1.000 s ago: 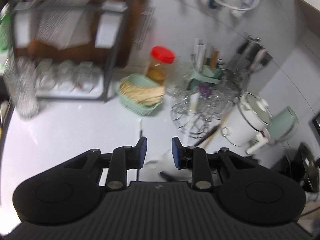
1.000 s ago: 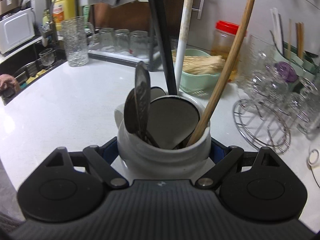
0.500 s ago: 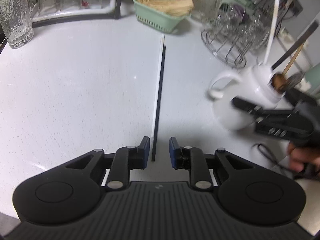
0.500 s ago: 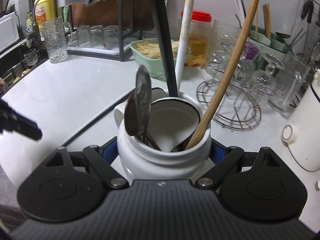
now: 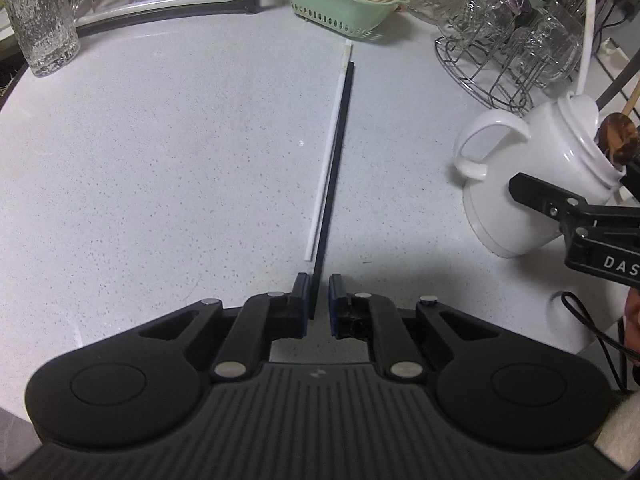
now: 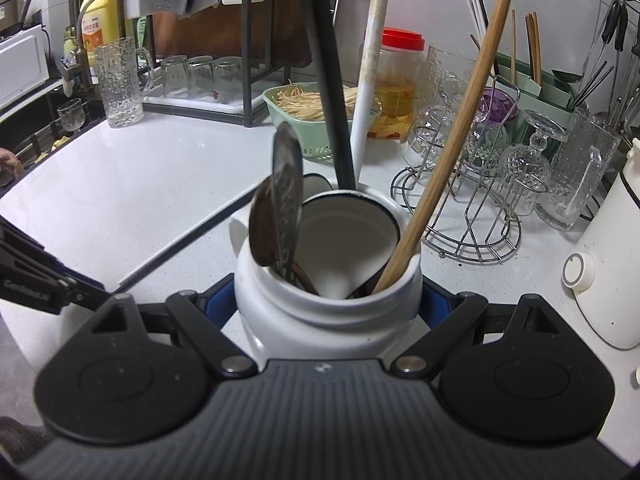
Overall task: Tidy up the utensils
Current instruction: 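Close the left gripper on the other black chopstick on the counter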
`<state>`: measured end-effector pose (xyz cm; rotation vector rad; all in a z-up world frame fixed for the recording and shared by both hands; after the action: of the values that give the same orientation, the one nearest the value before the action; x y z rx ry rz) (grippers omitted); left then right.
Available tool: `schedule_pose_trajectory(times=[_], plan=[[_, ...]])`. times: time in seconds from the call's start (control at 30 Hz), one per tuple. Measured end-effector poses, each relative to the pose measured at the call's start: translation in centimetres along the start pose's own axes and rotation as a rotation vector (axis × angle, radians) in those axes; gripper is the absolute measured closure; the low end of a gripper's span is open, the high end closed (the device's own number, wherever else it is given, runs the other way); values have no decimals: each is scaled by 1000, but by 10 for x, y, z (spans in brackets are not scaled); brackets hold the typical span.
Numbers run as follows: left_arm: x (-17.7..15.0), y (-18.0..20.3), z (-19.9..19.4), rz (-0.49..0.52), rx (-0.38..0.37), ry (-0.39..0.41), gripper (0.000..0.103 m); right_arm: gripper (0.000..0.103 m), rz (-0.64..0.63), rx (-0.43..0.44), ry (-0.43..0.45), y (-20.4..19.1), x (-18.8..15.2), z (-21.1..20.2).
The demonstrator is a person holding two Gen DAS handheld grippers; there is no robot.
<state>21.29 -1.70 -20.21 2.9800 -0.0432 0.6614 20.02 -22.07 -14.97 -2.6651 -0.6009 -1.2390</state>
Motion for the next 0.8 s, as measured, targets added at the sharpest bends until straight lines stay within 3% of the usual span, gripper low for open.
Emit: schedule_pose_trajectory(times=[0.07, 0.27, 0.8], plan=[[0, 3, 0, -2, 16, -2, 99, 11, -5, 5, 1, 0, 0, 0], [-10, 6, -6, -31, 38, -14, 100, 11, -13, 16, 10, 2, -1, -1], [-74, 8, -50, -122, -28, -73, 103, 11, -11, 13, 18, 2, -2, -1]])
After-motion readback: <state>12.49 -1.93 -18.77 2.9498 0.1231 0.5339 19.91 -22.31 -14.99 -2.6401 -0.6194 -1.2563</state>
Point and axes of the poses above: each gripper's, at about its wrist camera, not at the fingertips, and z roughly the way its jaws point, y to its right, x to its top, the point moved 3 cm from there along z, roughly the way its jaws point, and after that the axes turned 5 degrees about x, right-handed, at the moved point
